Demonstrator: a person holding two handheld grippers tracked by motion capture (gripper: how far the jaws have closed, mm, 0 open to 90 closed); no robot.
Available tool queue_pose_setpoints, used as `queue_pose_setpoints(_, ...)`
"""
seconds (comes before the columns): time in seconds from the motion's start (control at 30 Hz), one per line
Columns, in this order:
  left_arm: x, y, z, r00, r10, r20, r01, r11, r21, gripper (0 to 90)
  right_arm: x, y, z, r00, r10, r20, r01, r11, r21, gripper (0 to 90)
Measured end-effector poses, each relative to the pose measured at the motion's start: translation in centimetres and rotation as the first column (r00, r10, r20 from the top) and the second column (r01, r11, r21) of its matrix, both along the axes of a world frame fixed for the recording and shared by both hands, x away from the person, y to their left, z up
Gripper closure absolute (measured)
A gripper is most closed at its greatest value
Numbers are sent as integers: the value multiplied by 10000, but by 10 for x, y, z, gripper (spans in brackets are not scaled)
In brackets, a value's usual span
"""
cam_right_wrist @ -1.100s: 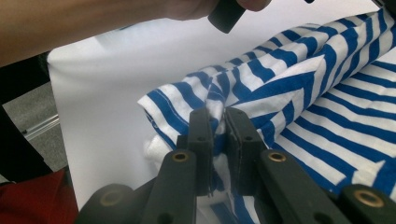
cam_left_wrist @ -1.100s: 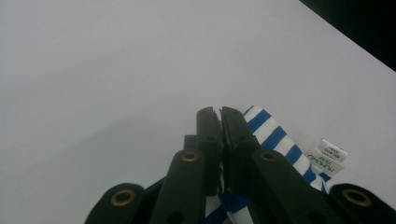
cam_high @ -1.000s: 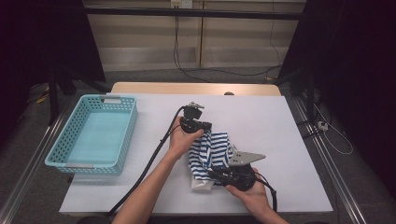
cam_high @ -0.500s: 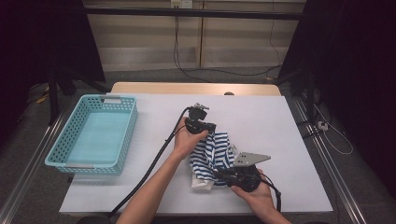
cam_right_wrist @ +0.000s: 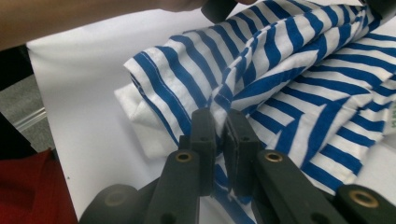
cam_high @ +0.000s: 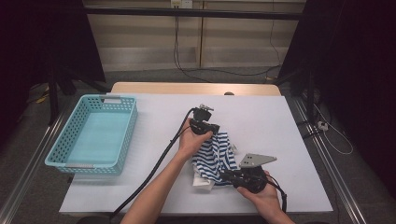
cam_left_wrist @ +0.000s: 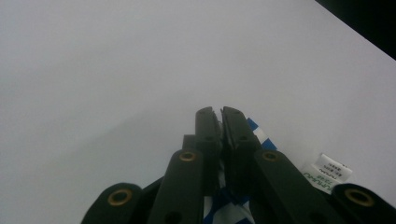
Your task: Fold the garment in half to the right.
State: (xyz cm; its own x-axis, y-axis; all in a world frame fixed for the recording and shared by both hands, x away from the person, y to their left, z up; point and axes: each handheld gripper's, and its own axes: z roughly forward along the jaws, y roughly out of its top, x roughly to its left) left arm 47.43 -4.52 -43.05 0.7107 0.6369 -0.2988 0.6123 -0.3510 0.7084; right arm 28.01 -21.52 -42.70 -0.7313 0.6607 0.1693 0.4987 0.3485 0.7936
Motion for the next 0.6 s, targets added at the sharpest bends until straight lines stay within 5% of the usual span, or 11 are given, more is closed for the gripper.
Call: queue_pose_setpoints(0.6, 0, -8, -3, 9998, -180, -89, 181, 9998, 124, 849, -3, -7, -7, 9993, 19, -381, -38, 9988, -491, 842)
